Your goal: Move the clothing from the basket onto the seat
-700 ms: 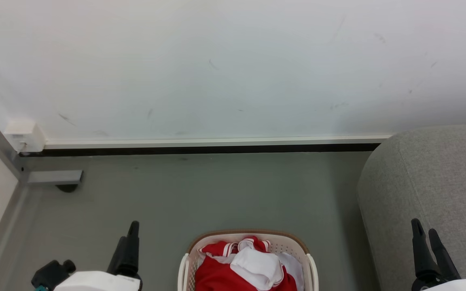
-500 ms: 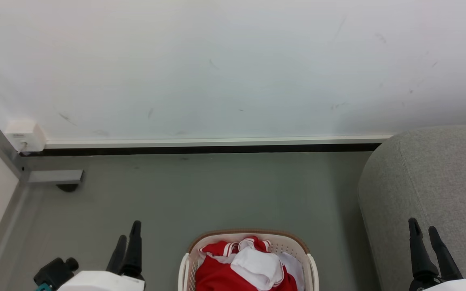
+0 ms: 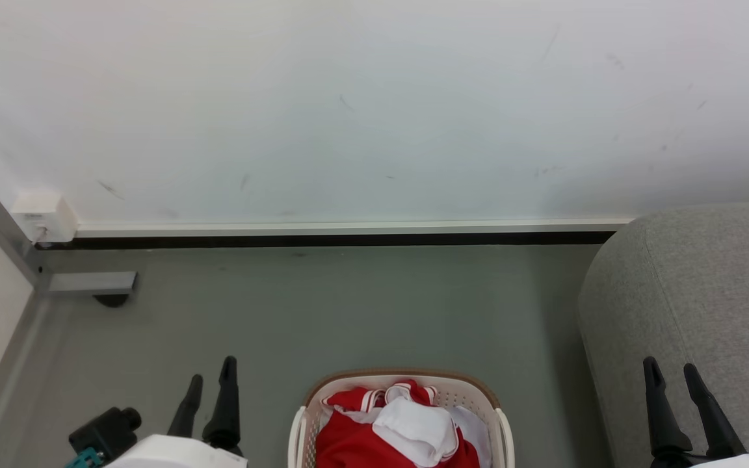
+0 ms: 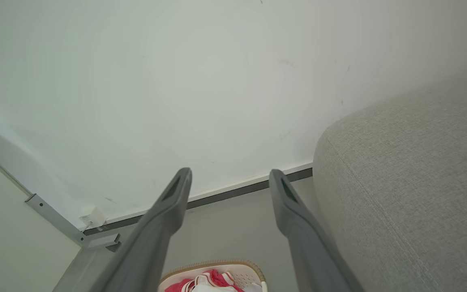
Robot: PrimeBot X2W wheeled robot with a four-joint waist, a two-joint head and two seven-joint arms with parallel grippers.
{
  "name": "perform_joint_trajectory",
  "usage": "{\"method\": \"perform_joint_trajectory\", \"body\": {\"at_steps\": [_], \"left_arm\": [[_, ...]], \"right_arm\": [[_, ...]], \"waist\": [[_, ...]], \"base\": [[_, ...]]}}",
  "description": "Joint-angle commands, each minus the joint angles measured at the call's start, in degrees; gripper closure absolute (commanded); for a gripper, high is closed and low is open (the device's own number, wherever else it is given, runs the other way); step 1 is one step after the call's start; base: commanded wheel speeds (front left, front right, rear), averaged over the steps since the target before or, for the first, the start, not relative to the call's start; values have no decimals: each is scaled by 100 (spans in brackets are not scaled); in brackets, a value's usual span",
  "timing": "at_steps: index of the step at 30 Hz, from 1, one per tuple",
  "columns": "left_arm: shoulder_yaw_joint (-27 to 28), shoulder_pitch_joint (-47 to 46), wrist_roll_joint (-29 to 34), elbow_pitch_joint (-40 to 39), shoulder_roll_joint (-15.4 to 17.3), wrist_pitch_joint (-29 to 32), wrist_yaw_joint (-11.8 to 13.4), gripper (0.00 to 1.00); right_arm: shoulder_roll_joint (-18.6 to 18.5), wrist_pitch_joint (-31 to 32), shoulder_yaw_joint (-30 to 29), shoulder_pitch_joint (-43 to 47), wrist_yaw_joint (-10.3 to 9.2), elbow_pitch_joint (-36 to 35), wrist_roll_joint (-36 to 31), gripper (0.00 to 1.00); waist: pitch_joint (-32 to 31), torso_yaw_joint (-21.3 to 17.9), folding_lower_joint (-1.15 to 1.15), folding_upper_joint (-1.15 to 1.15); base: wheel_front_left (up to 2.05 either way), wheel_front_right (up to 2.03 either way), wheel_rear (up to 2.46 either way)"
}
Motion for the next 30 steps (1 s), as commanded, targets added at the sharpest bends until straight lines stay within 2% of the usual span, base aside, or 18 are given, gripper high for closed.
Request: {"method": "perform_joint_trajectory", "body": {"at_steps": [1, 17, 30], "left_arm": [[6, -39, 210, -34, 46, -77, 6, 0], [-43, 2, 1388, 64, 75, -324, 96, 0], [-16, 45, 1995, 174, 120, -478, 87, 0]], "right_arm": [[-73, -74, 25, -27, -5, -96, -192, 0], [-102, -322, -14, 61, -7, -129, -1038, 0], [-41, -481, -222, 119, -8, -76, -1450, 0]], "waist": [[1, 2, 0, 0], [6, 32, 0, 0], [5, 59, 0, 0]], "base": [[0, 0, 0], [0, 0, 0], [0, 0, 0]]}}
